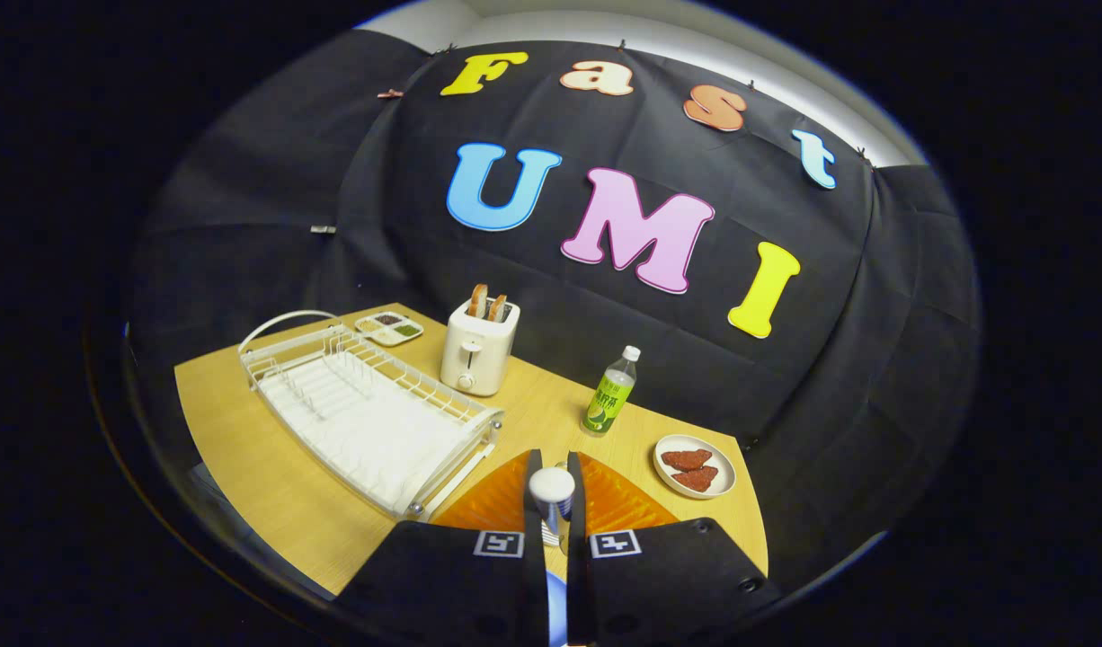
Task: Take the plate from the dish rack, then take the spoon from the basket and place it into the plate.
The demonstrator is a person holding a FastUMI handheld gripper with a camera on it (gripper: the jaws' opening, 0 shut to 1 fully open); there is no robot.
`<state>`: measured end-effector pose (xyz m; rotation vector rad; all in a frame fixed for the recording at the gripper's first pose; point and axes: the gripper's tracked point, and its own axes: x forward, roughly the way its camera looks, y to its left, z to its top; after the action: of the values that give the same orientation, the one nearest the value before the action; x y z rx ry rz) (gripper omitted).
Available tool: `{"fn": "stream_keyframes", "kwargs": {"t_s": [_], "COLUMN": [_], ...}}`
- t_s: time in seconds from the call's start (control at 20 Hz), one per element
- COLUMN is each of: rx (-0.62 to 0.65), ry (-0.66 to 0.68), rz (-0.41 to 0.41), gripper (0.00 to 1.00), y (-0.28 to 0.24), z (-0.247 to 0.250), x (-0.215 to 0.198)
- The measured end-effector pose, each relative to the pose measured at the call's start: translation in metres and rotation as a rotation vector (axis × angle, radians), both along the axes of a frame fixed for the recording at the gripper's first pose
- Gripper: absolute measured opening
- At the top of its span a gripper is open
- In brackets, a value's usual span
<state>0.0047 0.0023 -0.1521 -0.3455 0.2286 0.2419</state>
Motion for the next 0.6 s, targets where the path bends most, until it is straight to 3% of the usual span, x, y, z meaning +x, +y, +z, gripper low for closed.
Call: {"fn": "stream_keyframes", "kwargs": {"t_s": [0.3, 0.6], "rx": [-0.105, -0.041], "ry": [0.036, 0.17], "rz": [-0.017, -0.091], "gripper": [0.12, 0.15], "y": [0.0, -0.006], "z": [-0.072, -0.119], "x": [-0.024, -0.024]}}
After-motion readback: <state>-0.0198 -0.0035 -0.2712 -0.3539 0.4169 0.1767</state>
